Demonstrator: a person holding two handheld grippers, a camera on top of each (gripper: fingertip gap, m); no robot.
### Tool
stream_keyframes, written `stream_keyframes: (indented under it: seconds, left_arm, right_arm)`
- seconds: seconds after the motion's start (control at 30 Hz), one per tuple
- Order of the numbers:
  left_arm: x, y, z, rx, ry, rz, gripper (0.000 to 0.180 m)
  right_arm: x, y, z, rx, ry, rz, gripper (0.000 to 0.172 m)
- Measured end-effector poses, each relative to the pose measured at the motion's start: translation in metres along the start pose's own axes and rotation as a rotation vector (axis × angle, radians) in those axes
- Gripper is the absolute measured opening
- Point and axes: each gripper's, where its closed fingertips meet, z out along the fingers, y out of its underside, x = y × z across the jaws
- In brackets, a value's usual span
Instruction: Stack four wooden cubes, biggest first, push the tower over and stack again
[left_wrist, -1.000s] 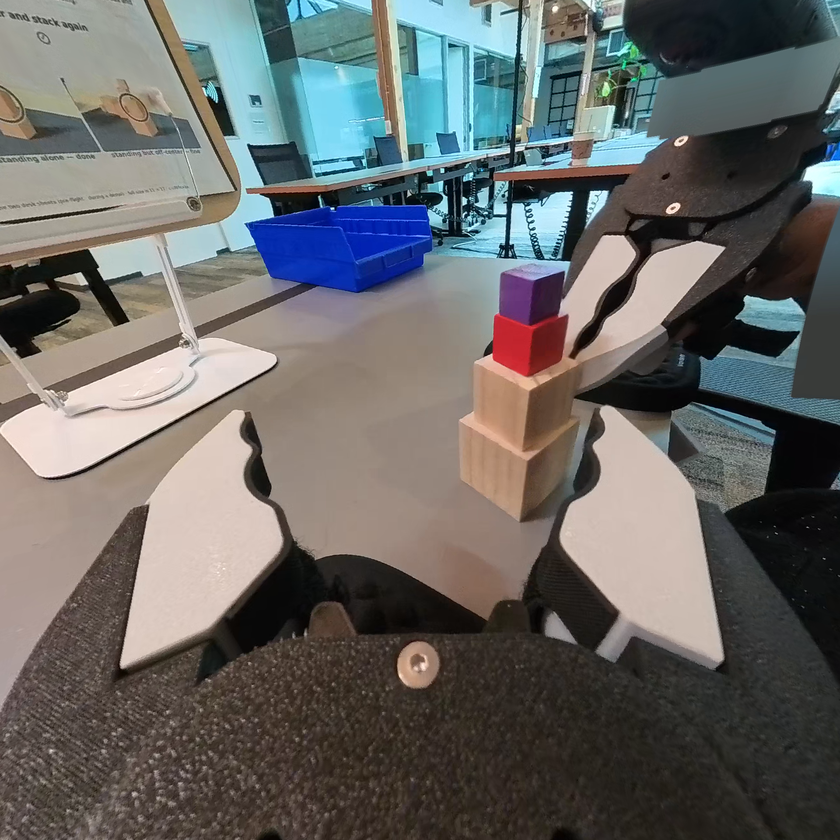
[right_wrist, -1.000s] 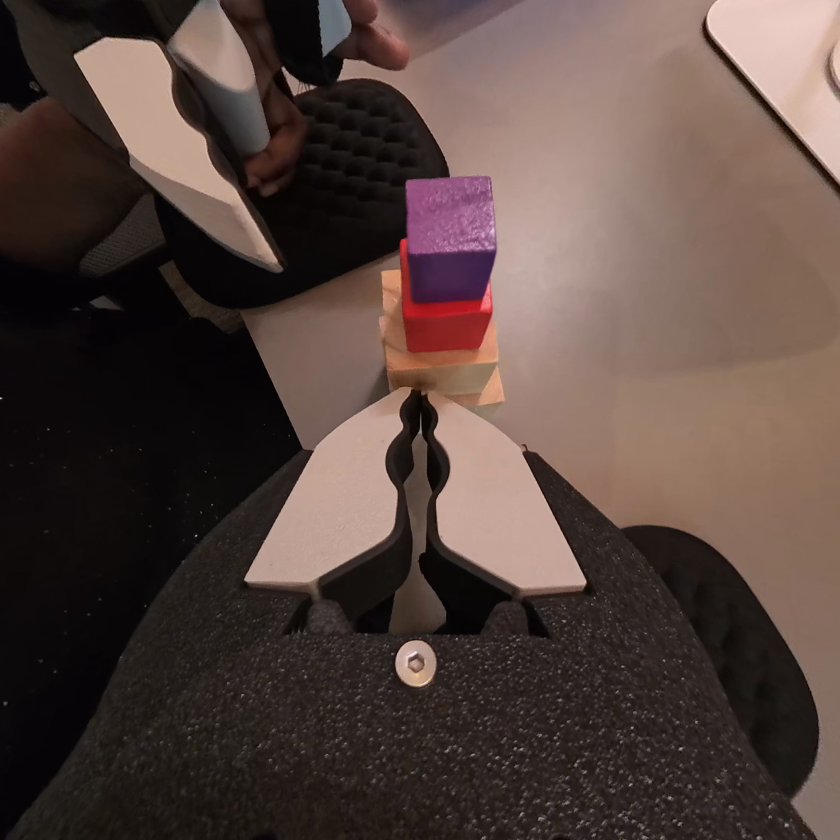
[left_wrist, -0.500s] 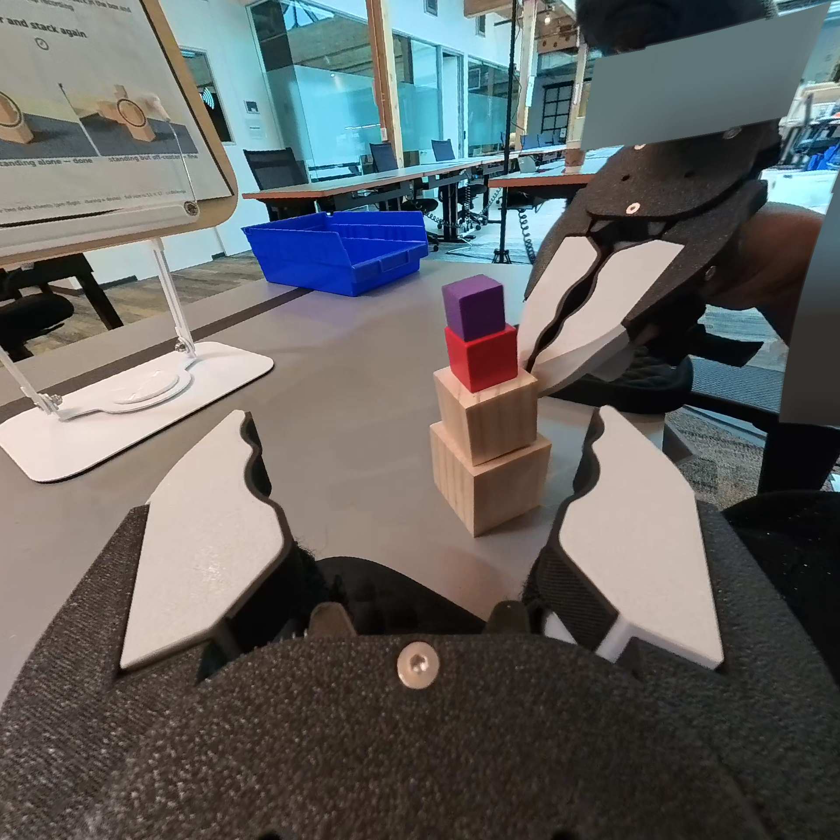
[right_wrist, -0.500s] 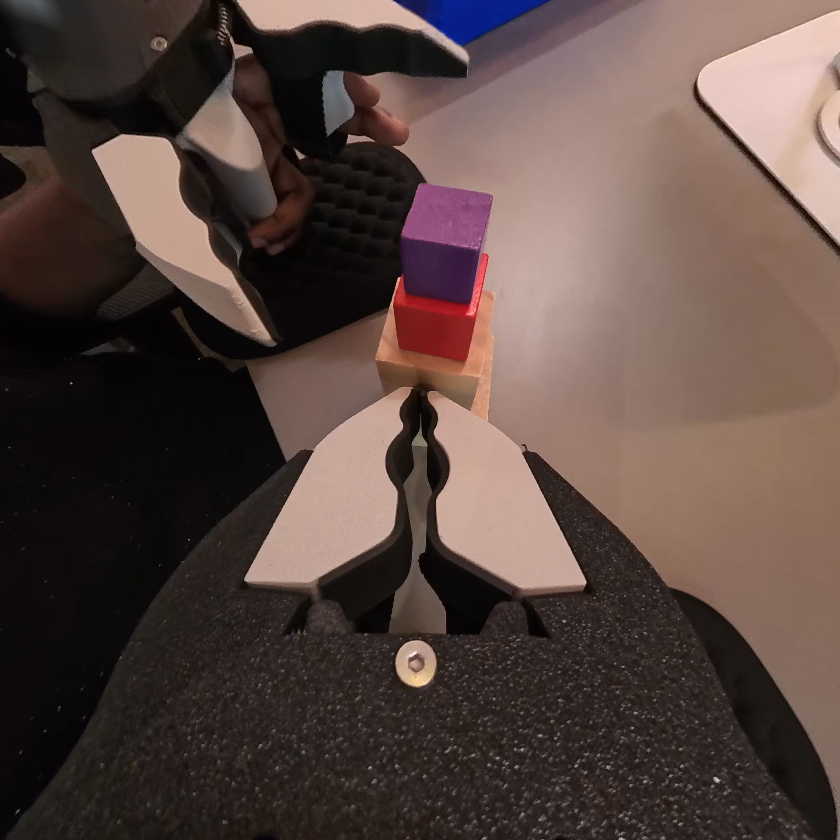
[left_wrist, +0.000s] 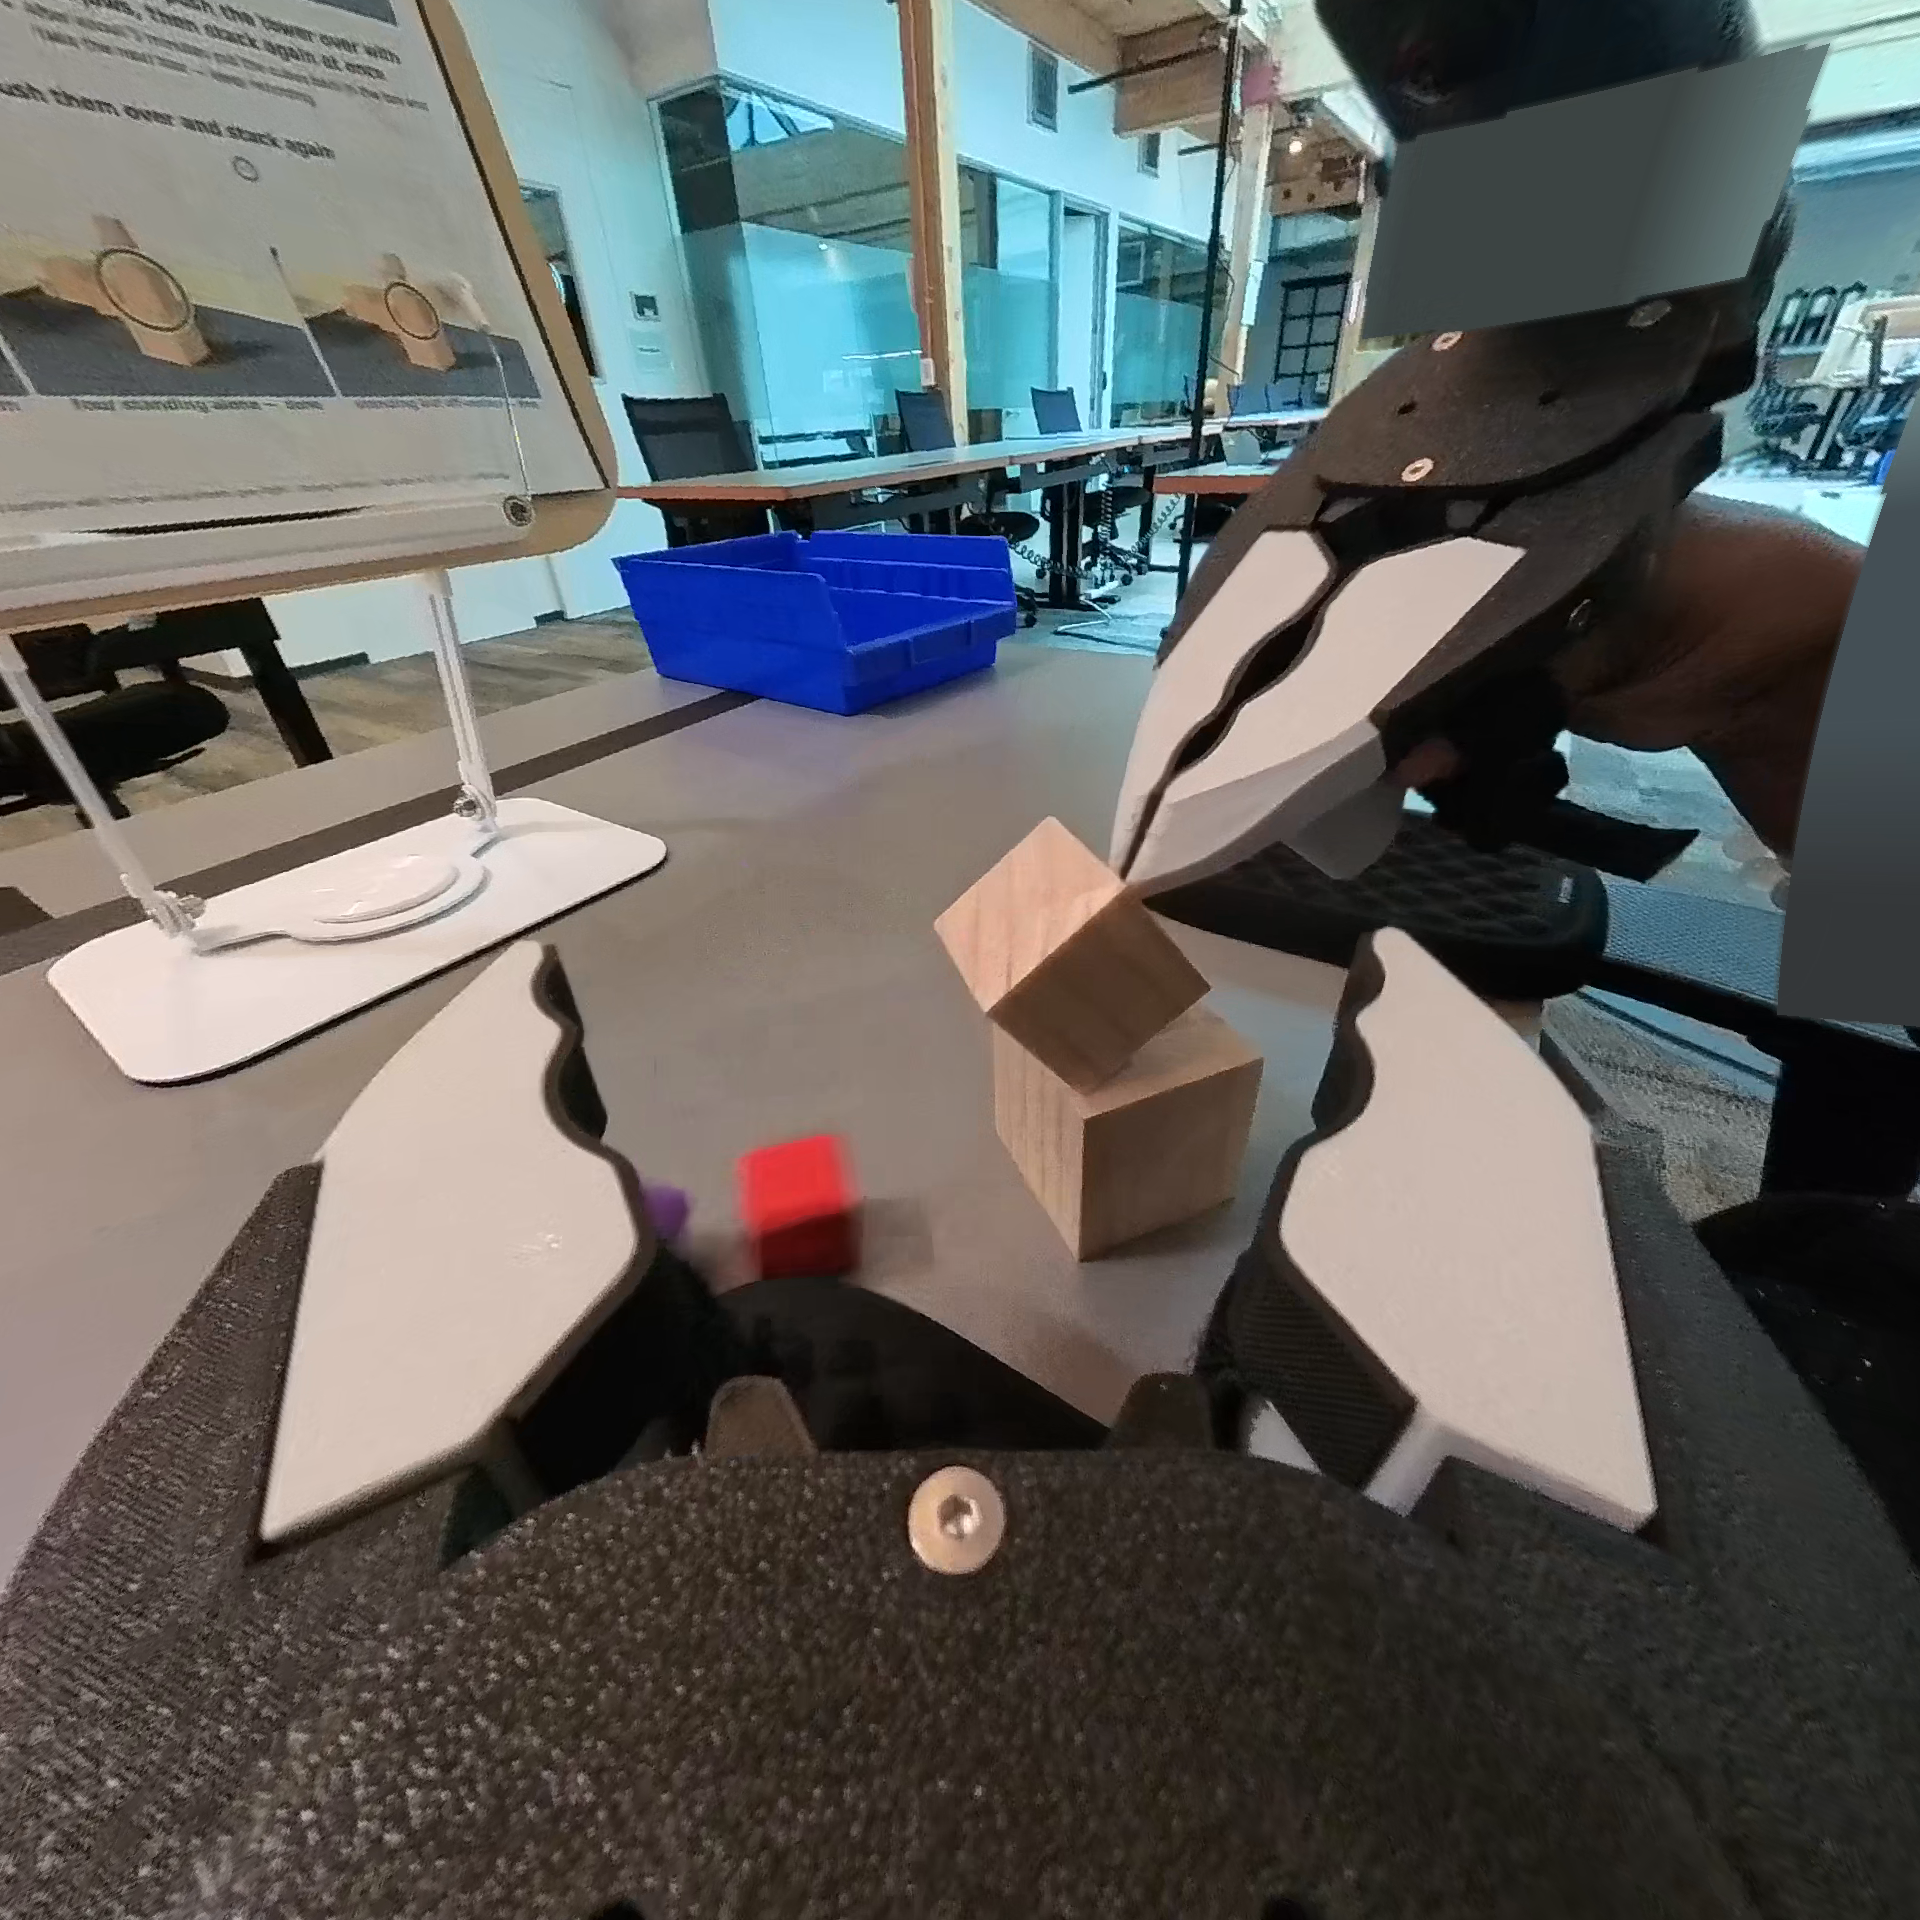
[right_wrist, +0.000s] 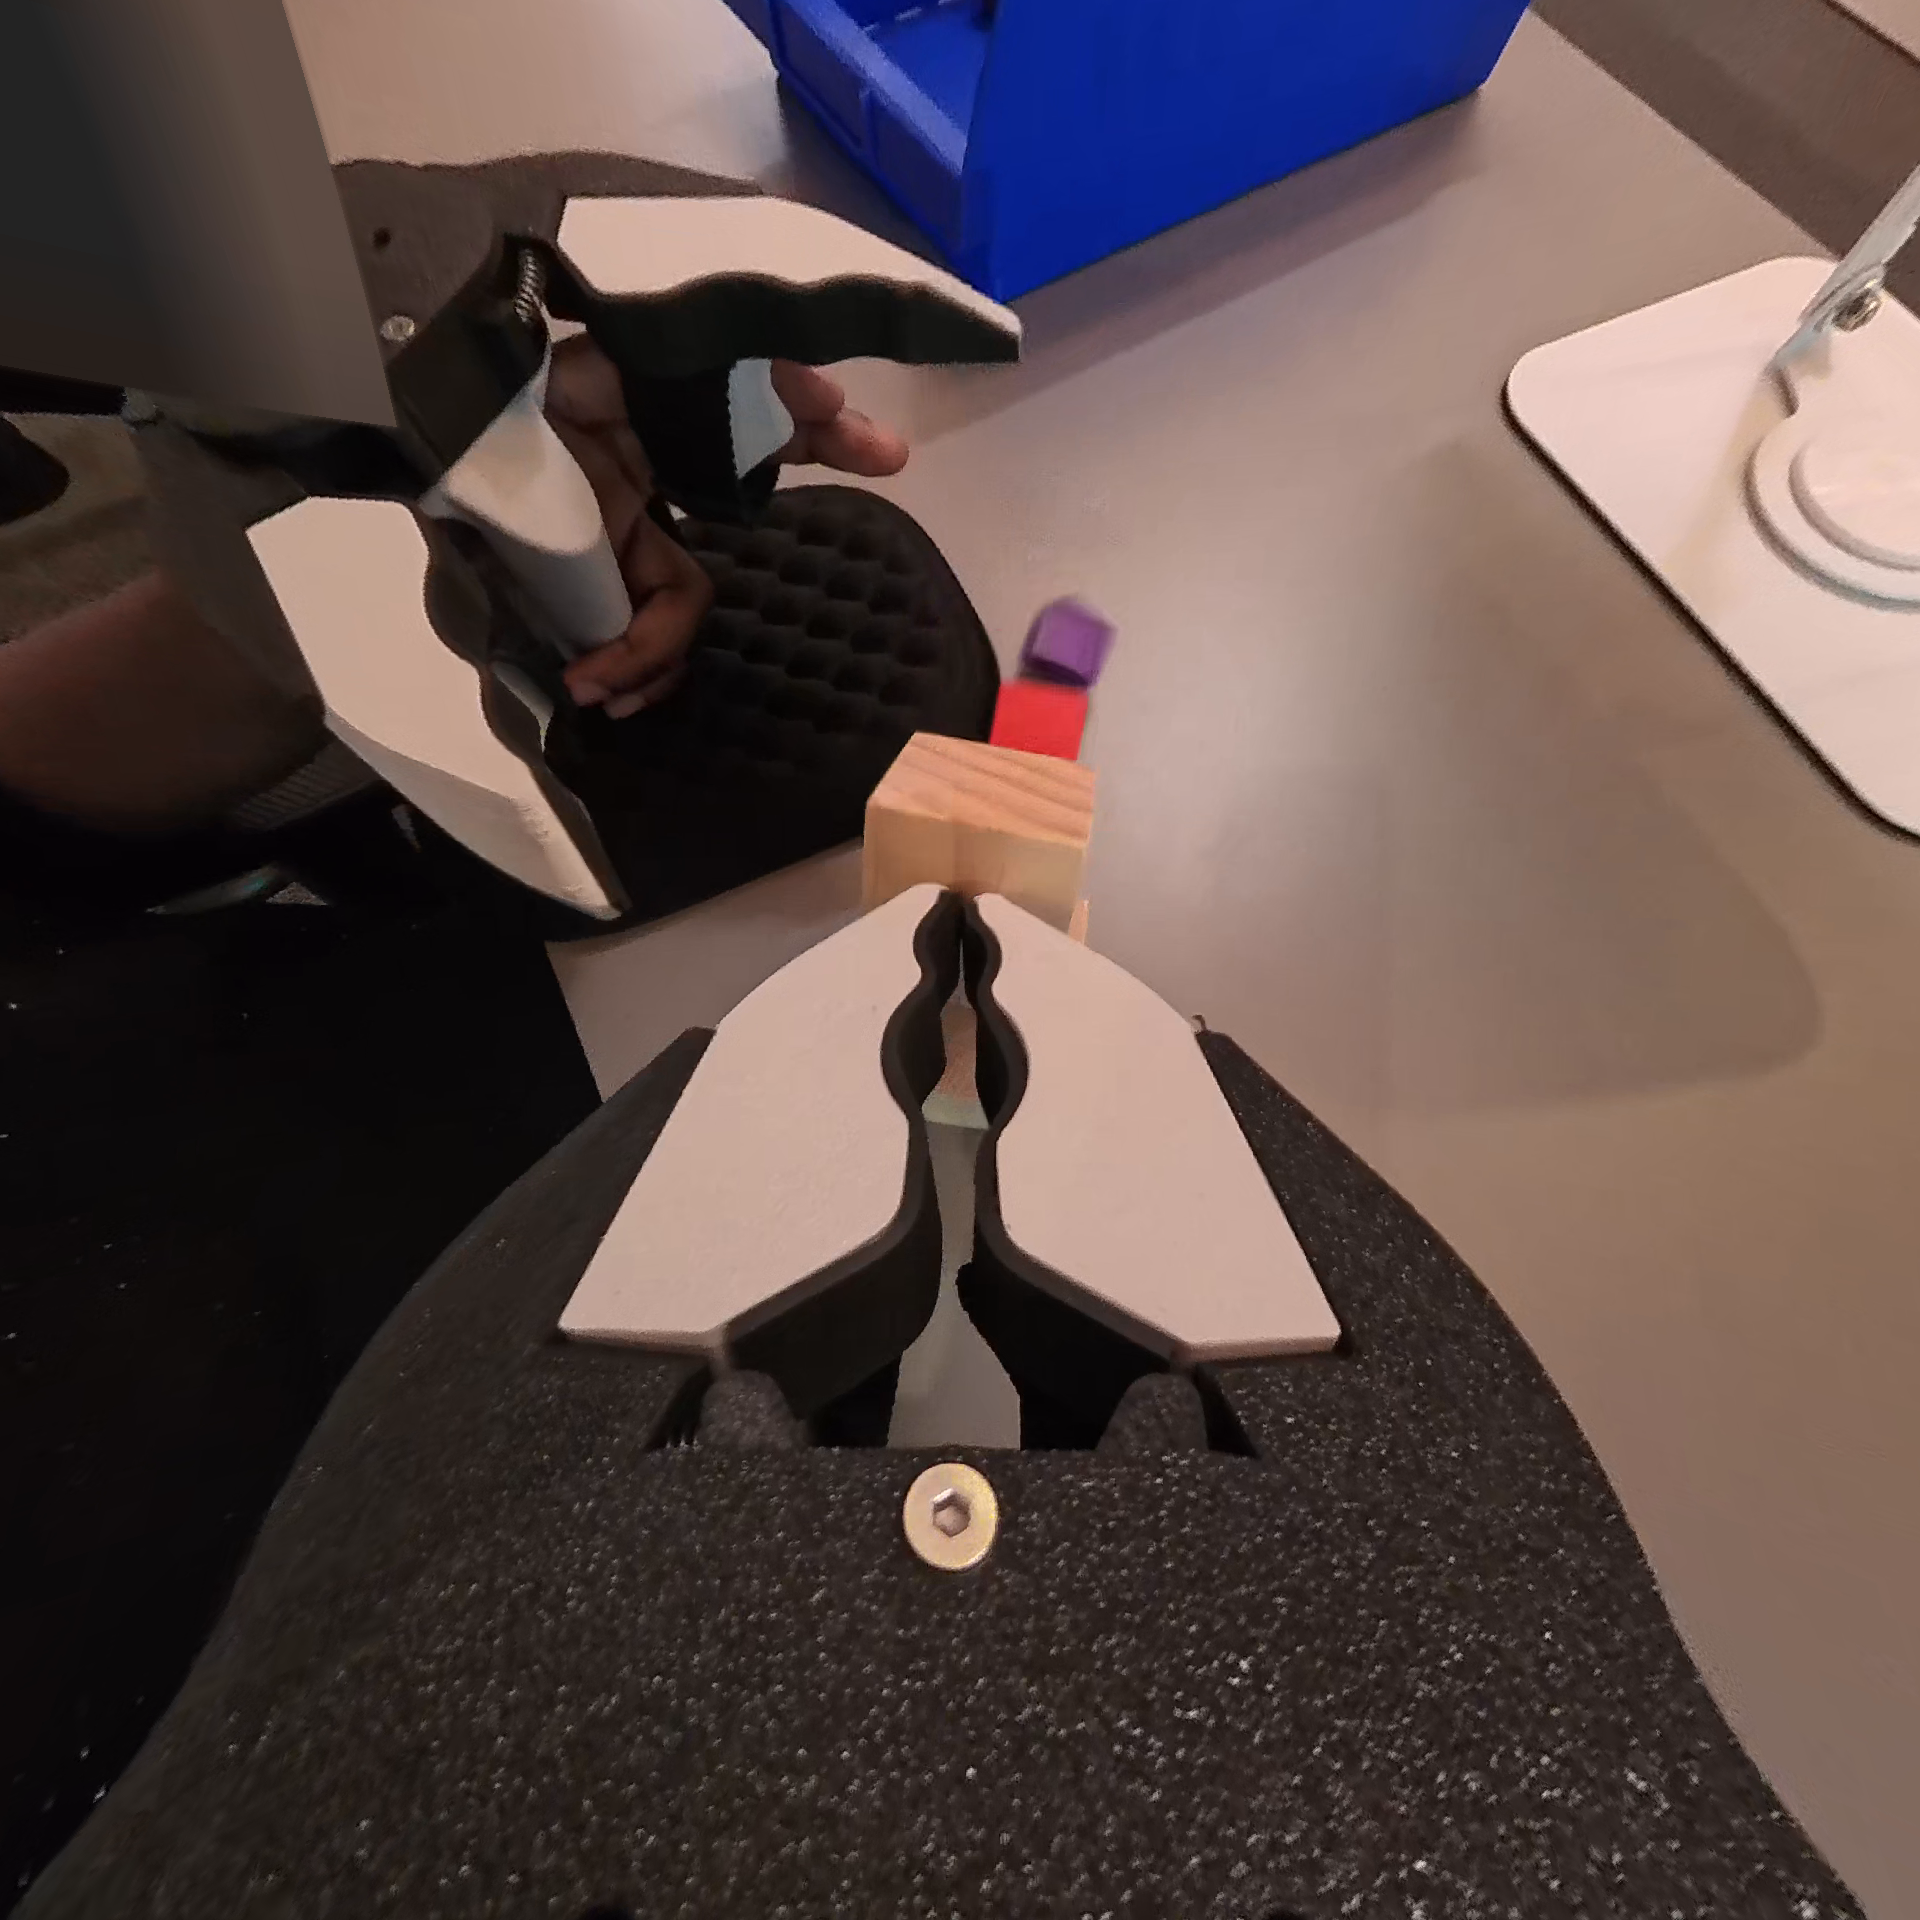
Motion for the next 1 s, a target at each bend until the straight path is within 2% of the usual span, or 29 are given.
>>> stream_keyframes:
  seconds: [0.2, 0.5, 0.67, 0.77, 0.83, 0.93, 1.0]
  left_arm:
    - [0.001, 0.000, 0.000, 0.000, 0.013, -0.005, 0.133]
    - [0.001, 0.000, 0.000, -0.001, 0.016, -0.002, 0.133]
    - [0.001, 0.000, 0.000, 0.003, 0.024, -0.009, 0.132]
    - [0.001, 0.000, -0.001, 0.005, 0.021, -0.011, 0.132]
    - [0.001, 0.000, 0.000, 0.003, 0.021, -0.011, 0.131]
    - [0.001, 0.000, 0.000, 0.001, 0.023, -0.007, 0.130]
    - [0.001, 0.000, 0.000, 0.001, 0.022, -0.008, 0.130]
  right_arm:
    - [0.002, -0.008, -0.006, 0.068, -0.005, -0.002, 0.004]
    - [0.003, -0.014, 0.010, 0.070, -0.024, -0.015, 0.003]
    - [0.008, -0.020, 0.002, 0.113, -0.005, -0.031, 0.007]
    - [0.010, -0.020, -0.004, 0.155, 0.000, -0.055, 0.025]
    - [0.012, -0.023, -0.010, 0.213, 0.015, -0.094, 0.050]
    - [0.018, -0.025, -0.020, 0.254, 0.045, -0.129, 0.070]
    - [0.026, -0.027, -0.026, 0.285, 0.073, -0.128, 0.095]
